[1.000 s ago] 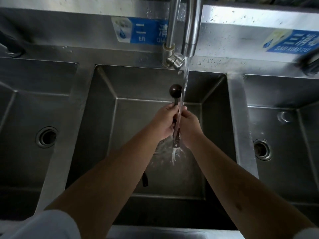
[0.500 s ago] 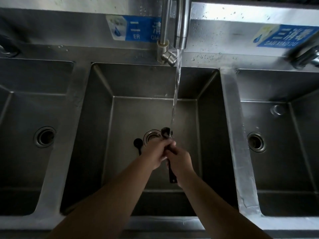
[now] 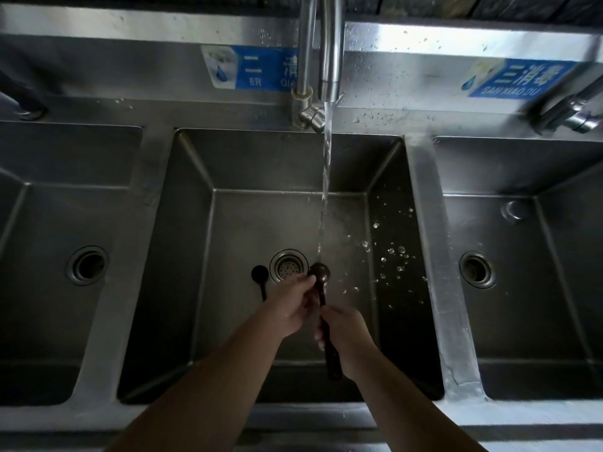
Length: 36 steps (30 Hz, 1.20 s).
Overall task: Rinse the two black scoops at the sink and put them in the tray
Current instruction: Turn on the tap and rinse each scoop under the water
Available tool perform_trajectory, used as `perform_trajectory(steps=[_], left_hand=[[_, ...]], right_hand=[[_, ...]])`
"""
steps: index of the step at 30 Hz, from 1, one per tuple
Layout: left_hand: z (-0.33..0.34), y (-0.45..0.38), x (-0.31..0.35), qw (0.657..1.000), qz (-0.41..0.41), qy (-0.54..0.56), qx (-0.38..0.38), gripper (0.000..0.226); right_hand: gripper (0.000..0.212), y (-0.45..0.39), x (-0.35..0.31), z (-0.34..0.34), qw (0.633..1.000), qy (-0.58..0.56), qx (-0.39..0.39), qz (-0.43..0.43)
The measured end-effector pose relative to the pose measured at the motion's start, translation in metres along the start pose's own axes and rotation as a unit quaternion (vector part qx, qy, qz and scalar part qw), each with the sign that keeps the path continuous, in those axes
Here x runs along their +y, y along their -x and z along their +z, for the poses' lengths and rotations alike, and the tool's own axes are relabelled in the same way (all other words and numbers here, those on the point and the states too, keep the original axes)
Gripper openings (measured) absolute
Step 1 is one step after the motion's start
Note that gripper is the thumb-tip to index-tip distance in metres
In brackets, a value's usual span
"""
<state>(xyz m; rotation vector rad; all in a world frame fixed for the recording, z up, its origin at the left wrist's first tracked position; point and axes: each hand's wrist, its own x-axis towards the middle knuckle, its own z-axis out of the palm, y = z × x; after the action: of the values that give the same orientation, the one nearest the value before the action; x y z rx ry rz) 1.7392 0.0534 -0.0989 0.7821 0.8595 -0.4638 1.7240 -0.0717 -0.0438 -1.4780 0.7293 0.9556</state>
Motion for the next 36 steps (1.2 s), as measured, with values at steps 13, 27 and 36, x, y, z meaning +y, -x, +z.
perform_trajectory(steps=[13, 27, 36], left_hand=[[0.023, 0.002, 0.055, 0.989, 0.069, -0.111, -0.075, 0.029], [0.073, 0.013, 0.15, 0.976, 0.195, -0.083, -0.049, 0.023], [0.048, 0.017, 0.08, 0.993, 0.094, -0.063, -0.033, 0.015]], right_hand=[[0.031, -0.023, -0.078, 0.016, 0.987, -0.102, -0.105, -0.069], [0.029, -0.009, -0.172, 0.041, 0.951, -0.112, -0.163, -0.237], [0.023, -0.004, -0.089, 0.022, 0.989, -0.092, -0.088, -0.081]])
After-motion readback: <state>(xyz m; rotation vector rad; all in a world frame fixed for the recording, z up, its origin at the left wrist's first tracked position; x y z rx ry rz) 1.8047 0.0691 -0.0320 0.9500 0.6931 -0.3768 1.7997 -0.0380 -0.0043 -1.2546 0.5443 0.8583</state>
